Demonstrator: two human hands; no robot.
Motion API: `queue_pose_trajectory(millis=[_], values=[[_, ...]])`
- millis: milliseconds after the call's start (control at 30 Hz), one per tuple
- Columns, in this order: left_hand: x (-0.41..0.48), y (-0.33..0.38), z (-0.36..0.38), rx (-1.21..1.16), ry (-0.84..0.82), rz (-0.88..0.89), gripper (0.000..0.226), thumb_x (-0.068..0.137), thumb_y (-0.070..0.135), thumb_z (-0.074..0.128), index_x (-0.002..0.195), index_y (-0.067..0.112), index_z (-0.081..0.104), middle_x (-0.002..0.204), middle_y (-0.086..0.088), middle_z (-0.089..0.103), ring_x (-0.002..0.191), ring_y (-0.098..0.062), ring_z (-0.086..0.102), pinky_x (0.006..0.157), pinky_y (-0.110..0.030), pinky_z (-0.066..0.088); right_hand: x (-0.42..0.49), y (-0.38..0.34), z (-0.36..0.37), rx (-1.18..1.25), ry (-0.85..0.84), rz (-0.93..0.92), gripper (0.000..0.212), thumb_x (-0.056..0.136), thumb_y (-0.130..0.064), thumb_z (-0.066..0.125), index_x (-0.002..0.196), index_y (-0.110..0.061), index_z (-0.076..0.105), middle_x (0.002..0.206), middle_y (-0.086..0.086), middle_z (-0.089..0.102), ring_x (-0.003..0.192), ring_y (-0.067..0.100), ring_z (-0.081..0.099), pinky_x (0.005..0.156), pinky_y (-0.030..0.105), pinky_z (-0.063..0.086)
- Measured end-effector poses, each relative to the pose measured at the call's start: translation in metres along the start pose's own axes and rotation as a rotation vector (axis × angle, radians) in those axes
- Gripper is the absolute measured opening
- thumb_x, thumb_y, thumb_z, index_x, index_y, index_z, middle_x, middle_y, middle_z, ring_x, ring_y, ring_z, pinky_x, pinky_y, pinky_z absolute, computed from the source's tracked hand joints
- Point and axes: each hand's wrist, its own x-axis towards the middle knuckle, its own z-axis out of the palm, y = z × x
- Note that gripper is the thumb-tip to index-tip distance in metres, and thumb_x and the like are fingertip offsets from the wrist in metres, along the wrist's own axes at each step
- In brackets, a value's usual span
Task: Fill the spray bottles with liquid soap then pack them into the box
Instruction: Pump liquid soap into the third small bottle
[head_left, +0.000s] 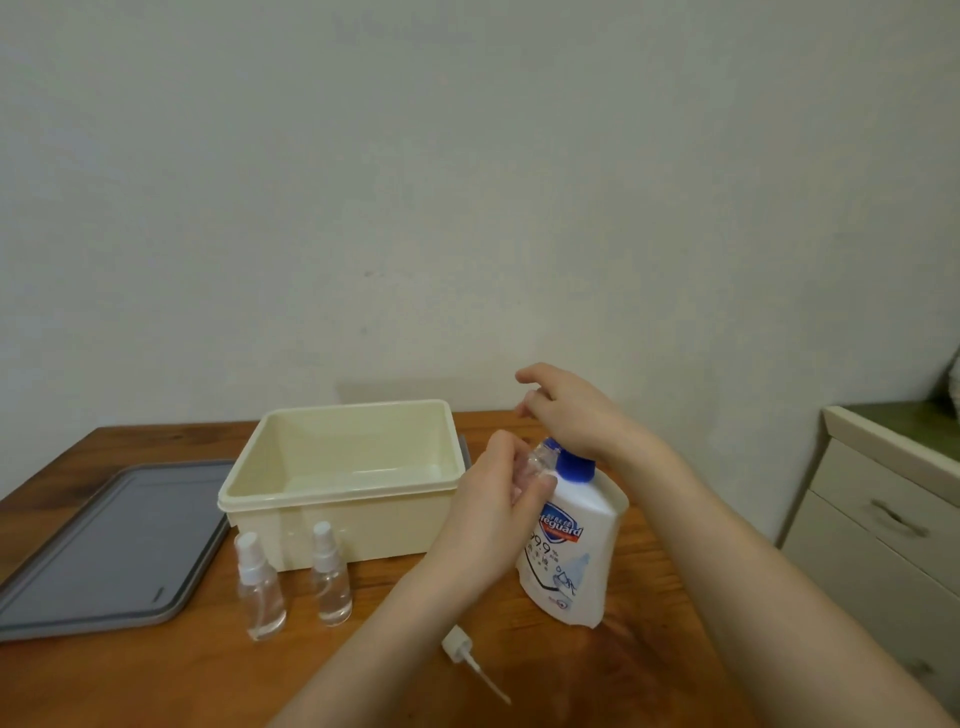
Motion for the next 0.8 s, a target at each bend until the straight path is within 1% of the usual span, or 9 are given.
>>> queue_pose_trajectory(millis=[67, 133, 233, 367, 500, 600, 667, 733, 800], values=[[0.001, 0.001, -0.001, -0.015, 0.008, -0.005, 0.013, 0.091, 0.022, 0.051, 0.098, 0.021, 0.04, 0.084, 0.011, 0.051, 0.072, 0.0, 0.051, 0.056, -0.002, 0.04, 0.001, -0.002, -0.002, -0.045, -0.019, -0.013, 0.041, 0.099, -0.017, 0.03, 0.14, -0.017, 0.034, 0.129, 0.008, 0.055, 0.11, 0.02, 0.052, 0.086, 0.026, 0.038], [0.004, 0.006, -0.002, -0.02, 0.026, 0.008, 0.013, 0.091, 0.021, 0.052, 0.098, 0.02, 0.041, 0.083, 0.01, 0.051, 0.069, 0.0, 0.05, 0.056, -0.002, 0.039, 0.004, -0.006, -0.01, -0.046, -0.023, -0.023, 0.042, 0.098, -0.016, 0.03, 0.14, -0.017, 0.033, 0.128, 0.01, 0.055, 0.112, 0.023, 0.054, 0.085, 0.029, 0.043], [0.004, 0.004, -0.001, -0.011, 0.031, 0.024, 0.013, 0.091, 0.022, 0.053, 0.096, 0.021, 0.041, 0.08, 0.01, 0.05, 0.067, -0.001, 0.048, 0.055, -0.004, 0.039, 0.004, -0.003, -0.009, 0.021, 0.005, -0.008, 0.041, 0.098, -0.016, 0.029, 0.138, -0.018, 0.035, 0.118, 0.007, 0.06, 0.106, 0.022, 0.056, 0.077, 0.028, 0.045], [0.001, -0.001, 0.001, -0.019, -0.003, 0.0, 0.013, 0.091, 0.022, 0.052, 0.095, 0.022, 0.04, 0.081, 0.01, 0.051, 0.067, 0.001, 0.05, 0.055, -0.004, 0.04, 0.001, 0.004, -0.001, 0.066, 0.014, 0.02, 0.04, 0.098, -0.016, 0.029, 0.138, -0.018, 0.036, 0.102, 0.002, 0.061, 0.104, 0.023, 0.059, 0.08, 0.028, 0.045], [0.005, 0.003, -0.002, -0.023, 0.012, 0.014, 0.011, 0.091, 0.023, 0.052, 0.095, 0.022, 0.041, 0.084, 0.009, 0.051, 0.07, -0.001, 0.05, 0.056, -0.004, 0.039, 0.007, -0.002, -0.011, 0.042, -0.016, -0.001, 0.041, 0.098, -0.016, 0.03, 0.14, -0.018, 0.033, 0.117, 0.006, 0.06, 0.106, 0.02, 0.055, 0.081, 0.027, 0.044], [0.004, 0.001, 0.0, -0.02, -0.015, 0.005, 0.011, 0.091, 0.022, 0.052, 0.094, 0.021, 0.042, 0.082, 0.009, 0.052, 0.068, 0.0, 0.051, 0.056, -0.006, 0.04, 0.006, 0.005, -0.003, 0.07, 0.013, 0.02, 0.041, 0.099, -0.016, 0.029, 0.138, -0.018, 0.037, 0.106, 0.002, 0.06, 0.099, 0.019, 0.056, 0.078, 0.026, 0.043], [0.002, 0.001, 0.0, -0.021, -0.028, -0.007, 0.011, 0.091, 0.022, 0.052, 0.094, 0.021, 0.041, 0.08, 0.011, 0.051, 0.066, 0.005, 0.052, 0.055, -0.006, 0.04, 0.004, 0.006, 0.0, 0.065, 0.014, 0.032, 0.04, 0.099, -0.016, 0.029, 0.138, -0.018, 0.038, 0.105, 0.003, 0.06, 0.098, 0.018, 0.055, 0.078, 0.026, 0.042], [0.001, 0.003, -0.002, -0.042, -0.017, -0.006, 0.011, 0.091, 0.021, 0.052, 0.095, 0.021, 0.041, 0.078, 0.011, 0.05, 0.064, 0.014, 0.051, 0.054, -0.005, 0.039, 0.005, 0.003, -0.003, 0.036, -0.005, 0.014, 0.041, 0.099, -0.016, 0.029, 0.139, -0.017, 0.036, 0.111, 0.006, 0.059, 0.103, 0.02, 0.055, 0.081, 0.026, 0.042], [0.002, 0.006, -0.002, -0.05, 0.008, 0.0, 0.011, 0.091, 0.021, 0.051, 0.096, 0.022, 0.041, 0.08, 0.01, 0.05, 0.064, 0.016, 0.051, 0.054, -0.004, 0.039, 0.007, -0.001, -0.008, 0.023, -0.004, -0.005, 0.041, 0.099, -0.016, 0.029, 0.139, -0.018, 0.035, 0.119, 0.009, 0.059, 0.105, 0.02, 0.056, 0.082, 0.026, 0.043]])
